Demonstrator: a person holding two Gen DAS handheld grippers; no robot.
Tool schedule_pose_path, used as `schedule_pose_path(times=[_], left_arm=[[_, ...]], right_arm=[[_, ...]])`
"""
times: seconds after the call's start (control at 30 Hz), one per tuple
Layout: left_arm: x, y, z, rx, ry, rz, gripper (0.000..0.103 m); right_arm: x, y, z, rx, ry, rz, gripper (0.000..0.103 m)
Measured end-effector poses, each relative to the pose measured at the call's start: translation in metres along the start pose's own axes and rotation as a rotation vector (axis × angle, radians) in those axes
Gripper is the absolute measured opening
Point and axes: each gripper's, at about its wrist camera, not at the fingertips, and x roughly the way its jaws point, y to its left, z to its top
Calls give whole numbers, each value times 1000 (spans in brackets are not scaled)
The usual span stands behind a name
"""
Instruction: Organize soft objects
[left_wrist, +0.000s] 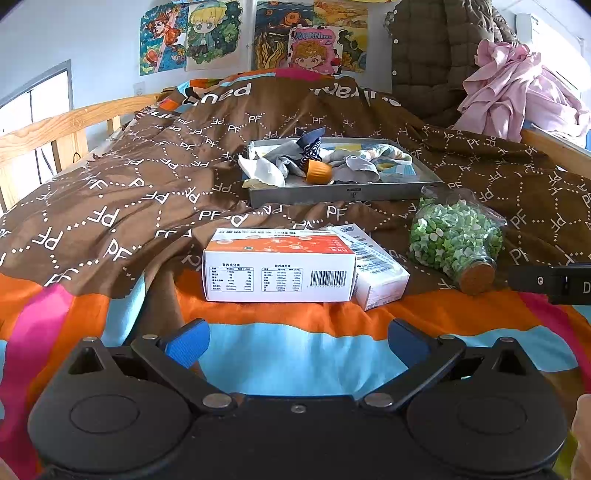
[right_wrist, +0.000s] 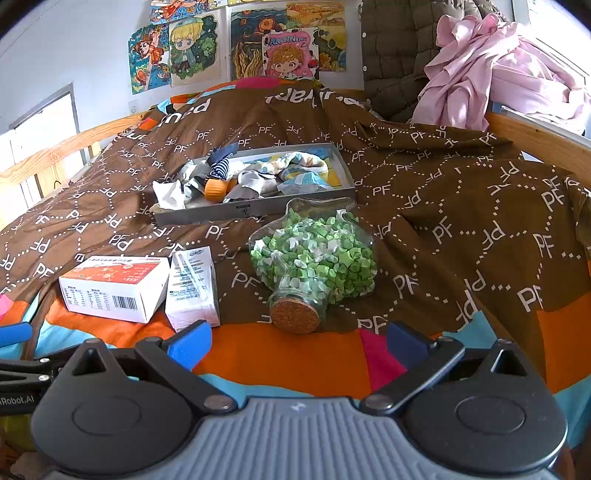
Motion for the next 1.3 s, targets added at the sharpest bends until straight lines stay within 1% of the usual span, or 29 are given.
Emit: schedule_pose_path(times=[0.37, 0.83, 1.3], left_arm=[[5, 5, -4, -28, 36, 6, 102], [4, 4, -3, -40, 42, -11, 102], [3, 4, -3, -37, 32, -7, 102]], right_arm=[[0, 0, 0, 1, 0, 2, 103], [1, 1, -3, 1, 6, 5, 103], [2, 1, -3, 4, 7, 6, 103]])
